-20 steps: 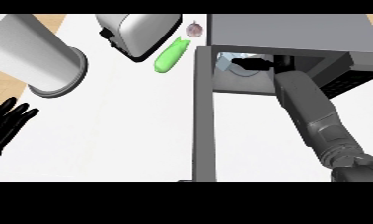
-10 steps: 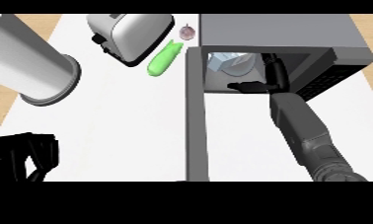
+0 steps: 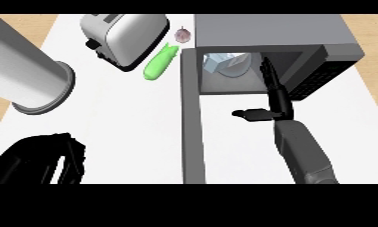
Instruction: Pick up the milk, place it into the microwave and close the microwave
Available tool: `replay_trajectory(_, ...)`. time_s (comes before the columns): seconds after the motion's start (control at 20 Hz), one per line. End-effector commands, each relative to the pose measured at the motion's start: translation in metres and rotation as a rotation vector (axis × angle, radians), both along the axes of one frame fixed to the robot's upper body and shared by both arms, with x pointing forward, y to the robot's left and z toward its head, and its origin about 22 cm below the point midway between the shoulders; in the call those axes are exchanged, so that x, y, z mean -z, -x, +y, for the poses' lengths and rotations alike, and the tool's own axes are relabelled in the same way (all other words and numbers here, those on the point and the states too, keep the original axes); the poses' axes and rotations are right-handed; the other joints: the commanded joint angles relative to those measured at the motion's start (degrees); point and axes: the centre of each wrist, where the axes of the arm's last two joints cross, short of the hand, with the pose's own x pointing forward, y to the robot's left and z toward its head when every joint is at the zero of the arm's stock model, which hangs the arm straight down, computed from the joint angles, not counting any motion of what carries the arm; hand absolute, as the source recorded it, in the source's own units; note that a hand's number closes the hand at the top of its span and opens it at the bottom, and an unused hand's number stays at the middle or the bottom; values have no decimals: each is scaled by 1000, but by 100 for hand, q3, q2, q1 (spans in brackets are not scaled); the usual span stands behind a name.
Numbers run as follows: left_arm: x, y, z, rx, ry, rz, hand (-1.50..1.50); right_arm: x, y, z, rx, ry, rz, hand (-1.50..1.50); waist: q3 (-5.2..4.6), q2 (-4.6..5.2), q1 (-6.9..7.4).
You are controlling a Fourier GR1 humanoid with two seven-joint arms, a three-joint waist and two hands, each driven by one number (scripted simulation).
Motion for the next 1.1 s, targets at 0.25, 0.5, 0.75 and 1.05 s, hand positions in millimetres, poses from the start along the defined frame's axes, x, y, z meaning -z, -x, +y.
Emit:
replay_trajectory(0.25,-7,-19,-43,64,-85,-37,150,28,76,-41,29,-12,43,-150,-8,-24,-129)
replay_trajectory(0.5,0,-48,-88,179,-156,-82,150,28,117,-43,49,-34,5,-150,-6,14,-125)
replay_trajectory(0.75,42,-61,-130,261,-254,-27,150,6,147,-75,47,1,-11,-150,-7,38,-116)
replay_trajectory(1.05,98,-63,-171,264,-330,-5,150,-30,172,-90,17,40,-79,-150,-10,57,-132)
